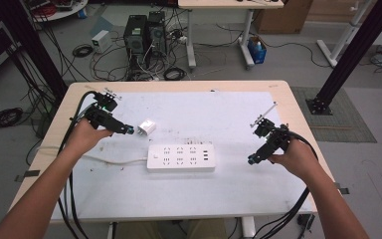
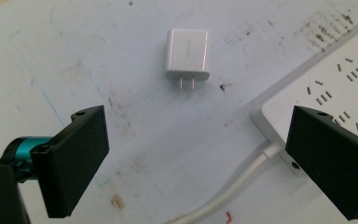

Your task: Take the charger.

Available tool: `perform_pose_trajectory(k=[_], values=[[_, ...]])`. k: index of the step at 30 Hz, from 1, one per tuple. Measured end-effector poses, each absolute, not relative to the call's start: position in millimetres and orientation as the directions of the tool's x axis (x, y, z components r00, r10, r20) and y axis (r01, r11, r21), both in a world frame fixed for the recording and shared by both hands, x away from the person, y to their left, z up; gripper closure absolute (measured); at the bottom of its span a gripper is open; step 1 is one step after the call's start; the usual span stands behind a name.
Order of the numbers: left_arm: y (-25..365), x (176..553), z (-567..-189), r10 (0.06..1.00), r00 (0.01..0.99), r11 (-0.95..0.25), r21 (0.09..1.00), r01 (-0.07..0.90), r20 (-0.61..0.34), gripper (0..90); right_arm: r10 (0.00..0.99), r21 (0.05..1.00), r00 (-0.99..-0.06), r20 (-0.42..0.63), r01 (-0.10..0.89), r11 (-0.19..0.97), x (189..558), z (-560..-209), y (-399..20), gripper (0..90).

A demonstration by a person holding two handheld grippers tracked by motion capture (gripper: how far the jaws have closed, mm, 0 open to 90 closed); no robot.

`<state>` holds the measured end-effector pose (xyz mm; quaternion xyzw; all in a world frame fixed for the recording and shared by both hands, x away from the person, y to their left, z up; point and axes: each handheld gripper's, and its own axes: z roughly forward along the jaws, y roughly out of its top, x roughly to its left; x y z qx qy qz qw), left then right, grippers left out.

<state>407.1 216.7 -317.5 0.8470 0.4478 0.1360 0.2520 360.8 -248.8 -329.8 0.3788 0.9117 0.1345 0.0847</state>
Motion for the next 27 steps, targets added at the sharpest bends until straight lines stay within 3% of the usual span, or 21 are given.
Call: perform_pose_trajectory(k=[27], values=[[178.6, 465.7, -381.0, 0.828, 0.559, -0.444, 0.569, 0.692, -0.034, 6.0, 0.725, 0.314, -0.687, -0.049, 0.679, 0.664, 359.1, -328.4, -249.9, 1.1]])
